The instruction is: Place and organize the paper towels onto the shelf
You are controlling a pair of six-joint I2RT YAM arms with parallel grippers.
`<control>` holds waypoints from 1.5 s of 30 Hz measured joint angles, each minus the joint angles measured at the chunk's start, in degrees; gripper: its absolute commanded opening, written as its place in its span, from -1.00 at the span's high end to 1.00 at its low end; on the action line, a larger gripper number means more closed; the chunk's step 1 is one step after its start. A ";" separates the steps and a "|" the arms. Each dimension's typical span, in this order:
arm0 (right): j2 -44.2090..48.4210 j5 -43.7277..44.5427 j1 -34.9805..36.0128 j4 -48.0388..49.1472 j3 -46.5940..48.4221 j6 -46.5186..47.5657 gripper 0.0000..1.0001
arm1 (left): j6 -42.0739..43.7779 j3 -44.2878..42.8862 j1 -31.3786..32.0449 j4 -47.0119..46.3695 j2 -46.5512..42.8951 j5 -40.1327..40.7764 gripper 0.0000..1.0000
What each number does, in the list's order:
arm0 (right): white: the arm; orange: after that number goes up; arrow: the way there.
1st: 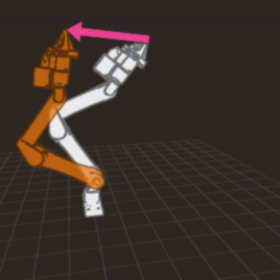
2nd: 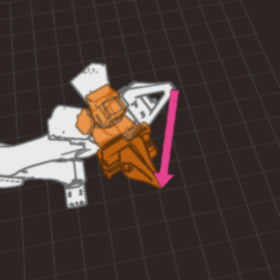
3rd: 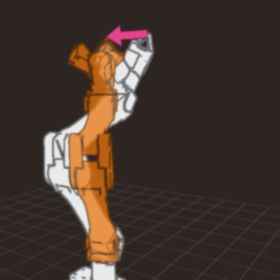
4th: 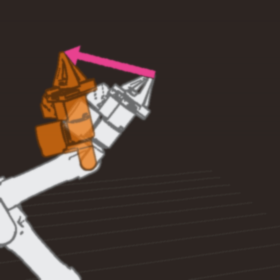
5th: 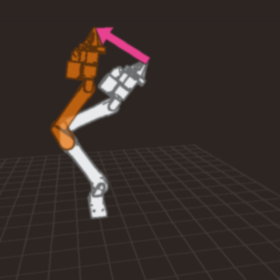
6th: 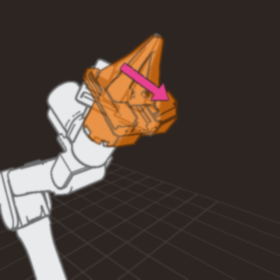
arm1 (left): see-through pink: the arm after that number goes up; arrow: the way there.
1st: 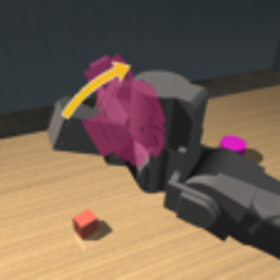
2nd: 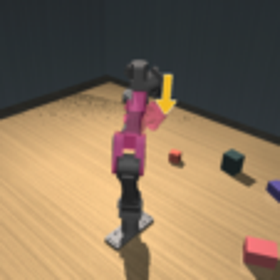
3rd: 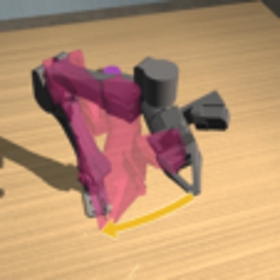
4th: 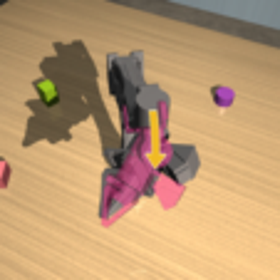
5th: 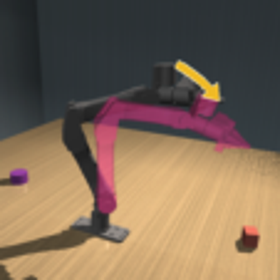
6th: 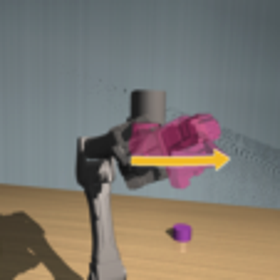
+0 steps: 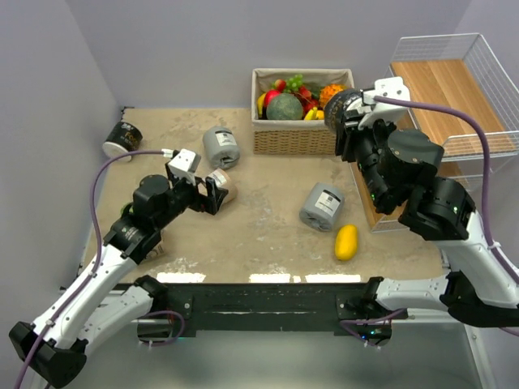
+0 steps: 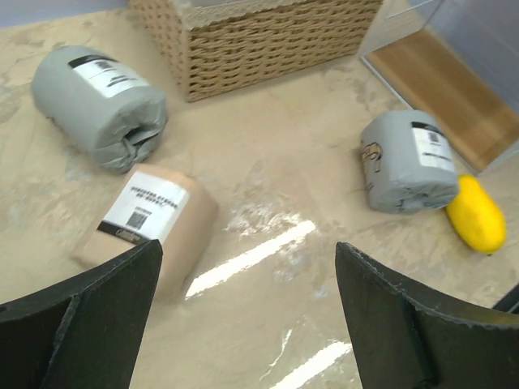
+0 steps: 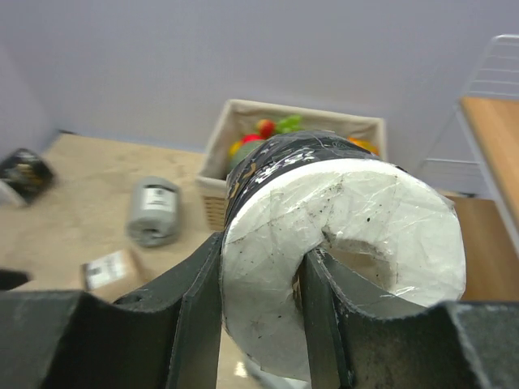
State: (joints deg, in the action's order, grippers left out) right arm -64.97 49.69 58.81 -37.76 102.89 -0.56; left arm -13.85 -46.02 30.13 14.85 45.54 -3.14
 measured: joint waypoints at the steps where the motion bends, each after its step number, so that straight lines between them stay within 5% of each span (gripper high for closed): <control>1: -0.98 2.49 0.00 -0.13 0.90 2.43 0.25 | 0.42 0.68 0.00 0.79 -0.90 0.96 -0.87; 9: -2.45 14.91 -0.13 13.35 1.92 25.24 0.21 | 2.21 1.68 0.00 0.66 -5.81 3.91 -0.87; 14: -3.89 14.47 -7.32 20.61 3.58 34.64 0.18 | 2.54 1.68 0.00 0.74 -5.68 4.04 -0.87; 19: -12.48 8.48 -22.73 14.97 15.56 33.03 0.17 | 2.56 1.68 0.00 0.72 -5.90 4.33 -0.86; 25: -21.57 -1.51 -33.29 3.80 26.80 28.61 0.14 | 2.58 1.68 0.00 0.74 -5.57 5.35 -0.86; 36: -23.30 -14.69 -46.73 -2.27 26.53 23.02 0.10 | 2.60 1.68 0.00 0.87 -4.17 6.03 -0.87; 45: -25.33 -17.97 -48.04 -2.10 26.80 22.45 0.01 | 2.99 1.68 0.00 0.98 -3.91 7.28 -0.87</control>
State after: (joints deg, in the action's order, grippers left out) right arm -90.30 31.73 10.76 -39.86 129.69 21.89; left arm -10.85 -44.34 30.13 15.84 41.63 4.14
